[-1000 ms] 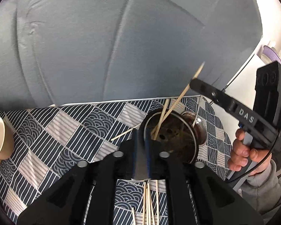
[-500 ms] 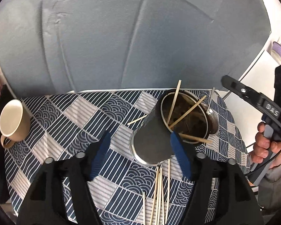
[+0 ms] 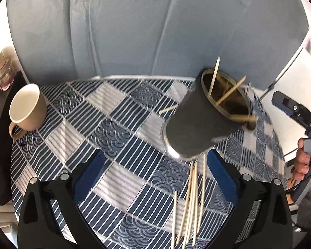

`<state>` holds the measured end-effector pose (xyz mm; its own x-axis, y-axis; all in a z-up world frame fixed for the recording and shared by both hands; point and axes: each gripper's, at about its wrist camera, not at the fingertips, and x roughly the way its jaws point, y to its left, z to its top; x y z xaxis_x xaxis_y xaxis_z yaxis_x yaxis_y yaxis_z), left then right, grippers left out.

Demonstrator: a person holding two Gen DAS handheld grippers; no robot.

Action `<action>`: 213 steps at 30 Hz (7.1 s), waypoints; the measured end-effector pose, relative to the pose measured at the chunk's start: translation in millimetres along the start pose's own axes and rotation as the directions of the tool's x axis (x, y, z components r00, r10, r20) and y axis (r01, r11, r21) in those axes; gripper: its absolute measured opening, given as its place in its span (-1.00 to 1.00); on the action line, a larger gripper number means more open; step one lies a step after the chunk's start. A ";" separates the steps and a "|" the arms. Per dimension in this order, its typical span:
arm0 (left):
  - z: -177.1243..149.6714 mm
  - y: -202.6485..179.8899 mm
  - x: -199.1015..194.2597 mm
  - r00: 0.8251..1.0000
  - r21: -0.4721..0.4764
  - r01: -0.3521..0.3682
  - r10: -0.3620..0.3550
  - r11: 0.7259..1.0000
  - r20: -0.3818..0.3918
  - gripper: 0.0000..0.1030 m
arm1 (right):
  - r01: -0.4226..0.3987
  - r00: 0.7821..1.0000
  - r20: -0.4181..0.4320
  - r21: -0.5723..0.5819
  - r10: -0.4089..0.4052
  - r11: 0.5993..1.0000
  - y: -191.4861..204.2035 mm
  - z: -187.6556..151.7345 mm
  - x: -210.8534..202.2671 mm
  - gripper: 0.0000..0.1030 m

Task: Organize utensils
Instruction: 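Move both open tools down to the loose wooden sticks beside the holder, then close the left tool on one wooden stick while the right tool grasps another, then raise both held sticks upright and carry them over the black holder, then lower the sticks into the black holder and open both tools, then move both open tools back down to the remaining loose sticks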

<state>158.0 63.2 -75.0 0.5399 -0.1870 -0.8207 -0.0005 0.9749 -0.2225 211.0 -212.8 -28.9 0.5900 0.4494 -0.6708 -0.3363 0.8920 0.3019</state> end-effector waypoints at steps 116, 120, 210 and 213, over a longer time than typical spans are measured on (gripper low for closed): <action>9.7 -28.0 -49.3 0.980 0.149 -0.041 0.068 0.988 -0.187 -0.91 | 0.008 0.981 -0.192 -0.064 -0.021 0.998 -2.6 5.8 -26.5 -0.91; 31.4 -41.6 -57.9 0.986 0.156 -0.044 0.068 0.987 -0.155 -0.91 | -0.004 0.984 -0.177 -0.083 -0.011 0.997 5.7 17.5 -28.9 -0.91; 40.7 -15.9 -23.5 0.966 -0.023 0.083 -0.075 0.996 0.246 0.38 | -0.062 0.992 0.100 -0.109 0.073 0.992 32.2 36.1 -8.0 0.06; 33.2 -12.1 -23.4 0.971 -0.041 0.071 -0.059 0.997 0.233 0.47 | -0.051 0.994 0.087 -0.104 0.060 0.993 33.8 29.8 -10.1 0.27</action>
<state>173.3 59.8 -35.7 0.7200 -0.2113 -0.6610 0.0032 0.9535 -0.3014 215.6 -185.7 8.2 0.6304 0.5049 -0.5897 -0.4406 0.8581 0.2637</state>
